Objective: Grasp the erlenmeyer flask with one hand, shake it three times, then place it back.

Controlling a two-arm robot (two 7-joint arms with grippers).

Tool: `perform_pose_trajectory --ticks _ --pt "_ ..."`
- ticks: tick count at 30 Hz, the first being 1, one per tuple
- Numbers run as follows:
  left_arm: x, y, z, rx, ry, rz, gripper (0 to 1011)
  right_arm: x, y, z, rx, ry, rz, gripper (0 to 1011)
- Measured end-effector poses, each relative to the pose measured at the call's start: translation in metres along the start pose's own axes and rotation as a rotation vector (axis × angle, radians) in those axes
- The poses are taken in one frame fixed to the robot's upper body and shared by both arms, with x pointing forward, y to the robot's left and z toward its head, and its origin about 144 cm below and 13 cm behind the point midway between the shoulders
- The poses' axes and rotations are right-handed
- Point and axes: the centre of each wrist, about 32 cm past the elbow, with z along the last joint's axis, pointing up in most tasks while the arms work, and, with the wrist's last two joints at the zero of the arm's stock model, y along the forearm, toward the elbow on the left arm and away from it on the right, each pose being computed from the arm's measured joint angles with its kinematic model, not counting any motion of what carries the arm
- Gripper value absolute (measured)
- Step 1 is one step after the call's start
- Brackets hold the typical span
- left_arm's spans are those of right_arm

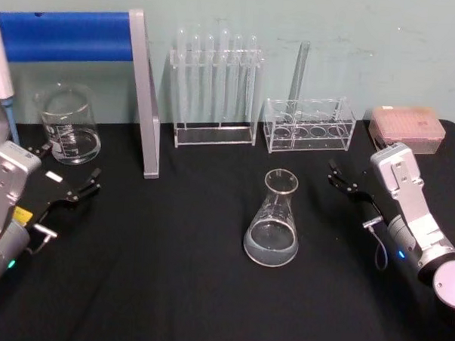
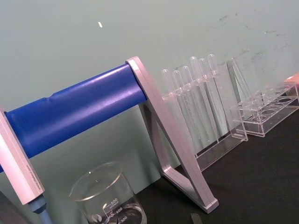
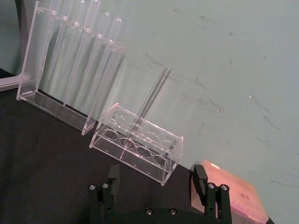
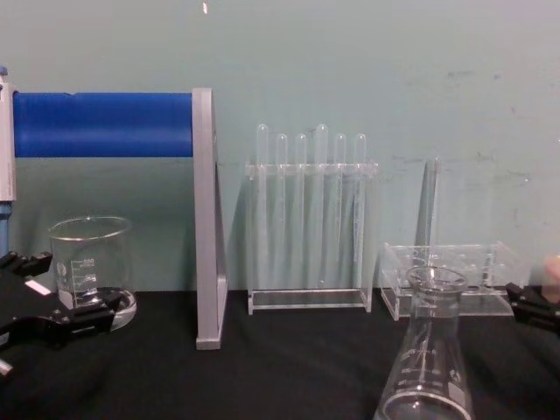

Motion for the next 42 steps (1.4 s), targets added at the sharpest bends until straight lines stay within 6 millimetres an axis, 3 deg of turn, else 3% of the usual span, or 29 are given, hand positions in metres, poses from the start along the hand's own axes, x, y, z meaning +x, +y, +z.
perform_pose_trajectory --ticks 42 --pt "0.0000 0.0000 0.0000 0.000 0.000 0.000 1001 0.0002 -0.0002 0.0000 -0.001 0.001 0.001 1000"
